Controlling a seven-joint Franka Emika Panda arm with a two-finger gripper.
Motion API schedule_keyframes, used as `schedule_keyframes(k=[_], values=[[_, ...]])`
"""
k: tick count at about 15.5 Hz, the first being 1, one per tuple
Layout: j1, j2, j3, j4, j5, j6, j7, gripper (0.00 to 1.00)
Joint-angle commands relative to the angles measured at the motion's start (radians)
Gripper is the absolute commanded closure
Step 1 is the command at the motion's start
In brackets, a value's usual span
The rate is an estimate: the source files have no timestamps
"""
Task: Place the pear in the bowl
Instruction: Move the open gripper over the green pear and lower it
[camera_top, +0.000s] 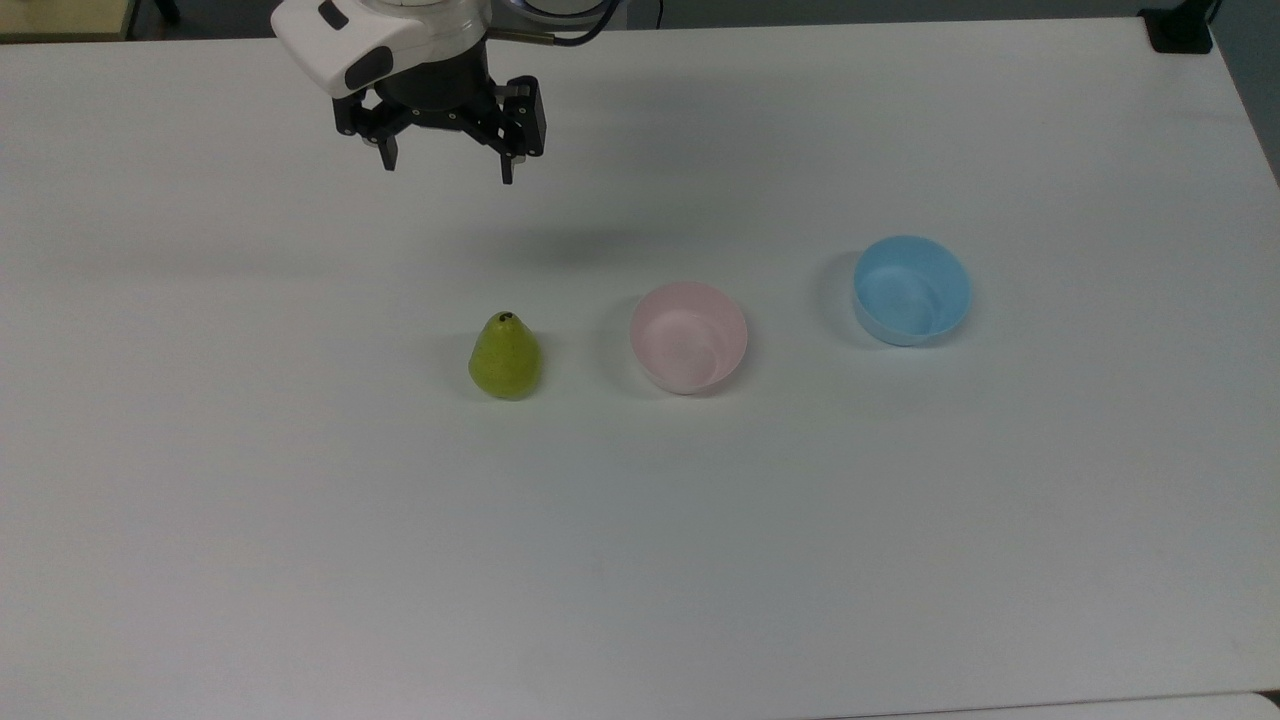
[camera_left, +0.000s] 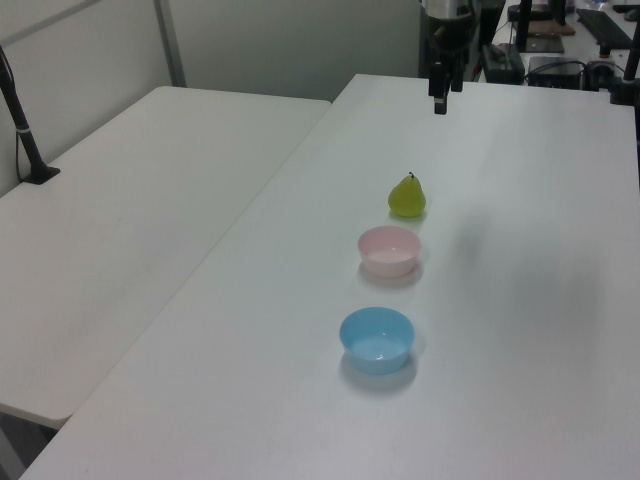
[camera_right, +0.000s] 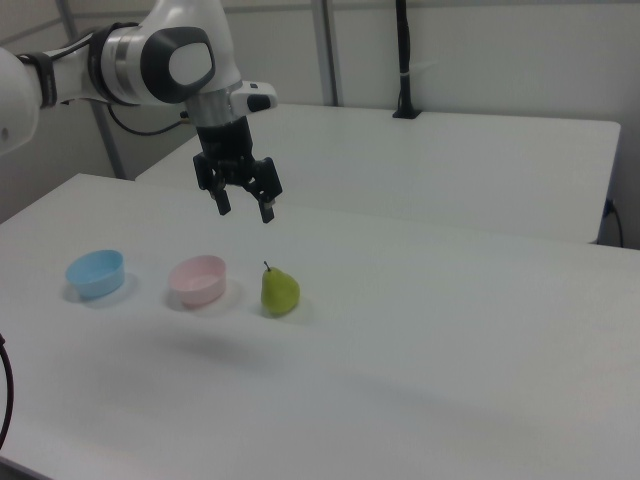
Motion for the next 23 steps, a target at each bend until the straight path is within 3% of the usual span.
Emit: schedule_keyframes(k=[1,8,14,23], values=[[0.016,-0.013,-0.012,-0.016,0.017,0.007,0.007,0.00],[0.039,0.021,-0.012,-0.016,0.015,0.049,0.017,0.00],[0.072,0.181,-0.015,0.014,-0.006,0.149,0.013,0.00],[0.088,0.320,-0.032,0.005,-0.075,0.287,0.001,0.00]])
